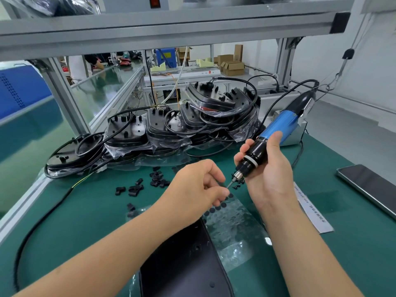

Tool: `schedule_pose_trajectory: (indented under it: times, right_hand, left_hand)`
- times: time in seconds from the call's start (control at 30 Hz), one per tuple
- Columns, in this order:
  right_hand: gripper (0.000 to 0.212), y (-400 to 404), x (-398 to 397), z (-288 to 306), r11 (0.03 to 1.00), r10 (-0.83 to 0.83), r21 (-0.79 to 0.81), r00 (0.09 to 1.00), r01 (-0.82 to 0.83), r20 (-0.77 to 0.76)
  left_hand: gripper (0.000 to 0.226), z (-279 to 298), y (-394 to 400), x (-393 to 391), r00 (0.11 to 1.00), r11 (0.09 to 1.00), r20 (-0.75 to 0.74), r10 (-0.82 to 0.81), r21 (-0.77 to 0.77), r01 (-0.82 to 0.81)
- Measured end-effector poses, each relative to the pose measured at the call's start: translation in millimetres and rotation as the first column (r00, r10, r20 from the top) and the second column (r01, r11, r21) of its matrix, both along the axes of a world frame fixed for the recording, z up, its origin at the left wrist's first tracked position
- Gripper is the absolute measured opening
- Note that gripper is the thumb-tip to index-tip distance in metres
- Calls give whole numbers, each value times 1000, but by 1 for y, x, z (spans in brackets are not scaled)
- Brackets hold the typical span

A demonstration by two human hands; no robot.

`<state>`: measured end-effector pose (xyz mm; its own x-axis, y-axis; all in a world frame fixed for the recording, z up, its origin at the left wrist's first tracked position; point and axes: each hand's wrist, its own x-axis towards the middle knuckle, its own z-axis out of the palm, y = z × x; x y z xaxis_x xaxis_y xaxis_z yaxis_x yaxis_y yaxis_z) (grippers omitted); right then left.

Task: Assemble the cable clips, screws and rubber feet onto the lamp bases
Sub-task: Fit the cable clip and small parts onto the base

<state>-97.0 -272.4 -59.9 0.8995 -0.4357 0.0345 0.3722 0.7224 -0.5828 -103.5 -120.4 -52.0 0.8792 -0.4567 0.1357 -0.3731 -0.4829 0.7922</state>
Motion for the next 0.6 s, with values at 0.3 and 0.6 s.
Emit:
schedule_pose_trajectory:
  times: [0.3, 0.6]
  right_hand:
    - [44, 13, -11, 3, 992, 126, -4, 988, -126, 88]
    - [43, 26, -20, 11, 963, 269, -57, 952, -264, 143]
  left_hand:
    - [35, 5, 24, -15, 999, 999, 38, 3, 42, -5]
    - [18, 22, 112, -22, 985, 982, -12, 171, 78, -169]
